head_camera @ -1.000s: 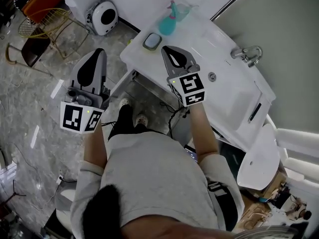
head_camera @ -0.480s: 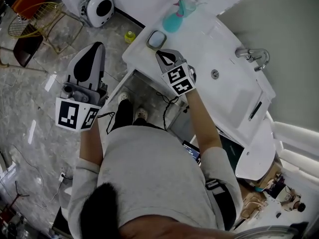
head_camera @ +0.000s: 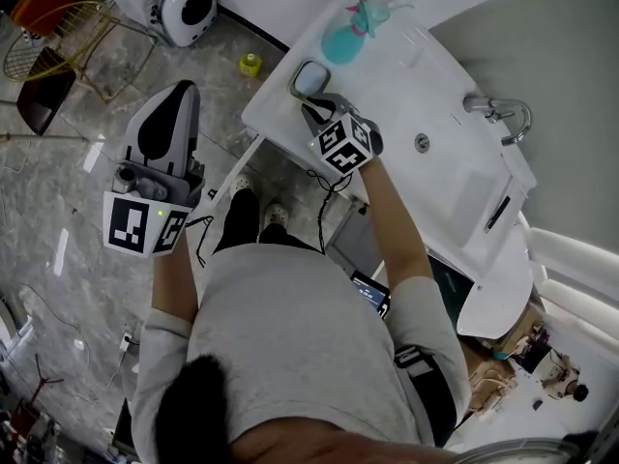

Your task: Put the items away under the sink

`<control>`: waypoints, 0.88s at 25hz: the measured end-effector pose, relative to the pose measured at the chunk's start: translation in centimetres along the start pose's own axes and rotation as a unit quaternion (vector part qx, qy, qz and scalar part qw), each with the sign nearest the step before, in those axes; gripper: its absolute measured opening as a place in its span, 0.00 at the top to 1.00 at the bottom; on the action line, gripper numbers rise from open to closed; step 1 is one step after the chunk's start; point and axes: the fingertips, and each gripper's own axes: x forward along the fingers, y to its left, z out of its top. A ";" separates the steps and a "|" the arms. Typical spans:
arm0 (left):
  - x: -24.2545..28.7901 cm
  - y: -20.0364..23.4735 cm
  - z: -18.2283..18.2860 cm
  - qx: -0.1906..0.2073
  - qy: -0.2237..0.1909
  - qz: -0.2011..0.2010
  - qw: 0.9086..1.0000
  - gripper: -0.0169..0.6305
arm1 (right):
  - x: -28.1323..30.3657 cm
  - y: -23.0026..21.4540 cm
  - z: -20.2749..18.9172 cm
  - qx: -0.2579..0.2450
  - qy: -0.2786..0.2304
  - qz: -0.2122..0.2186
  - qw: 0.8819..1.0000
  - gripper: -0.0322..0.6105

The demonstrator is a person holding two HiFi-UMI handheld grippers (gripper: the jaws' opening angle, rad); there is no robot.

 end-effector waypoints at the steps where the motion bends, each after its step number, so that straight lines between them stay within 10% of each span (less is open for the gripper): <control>1: 0.1 0.3 -0.2 -0.001 0.002 0.000 1.000 0.96 | 0.4 0.0 -0.3 -0.007 0.009 0.003 1.000 0.86; 22: 0.8 2.8 -1.7 -0.014 0.018 0.001 1.000 0.96 | 3.6 0.7 -2.2 -0.080 0.069 0.025 0.994 0.91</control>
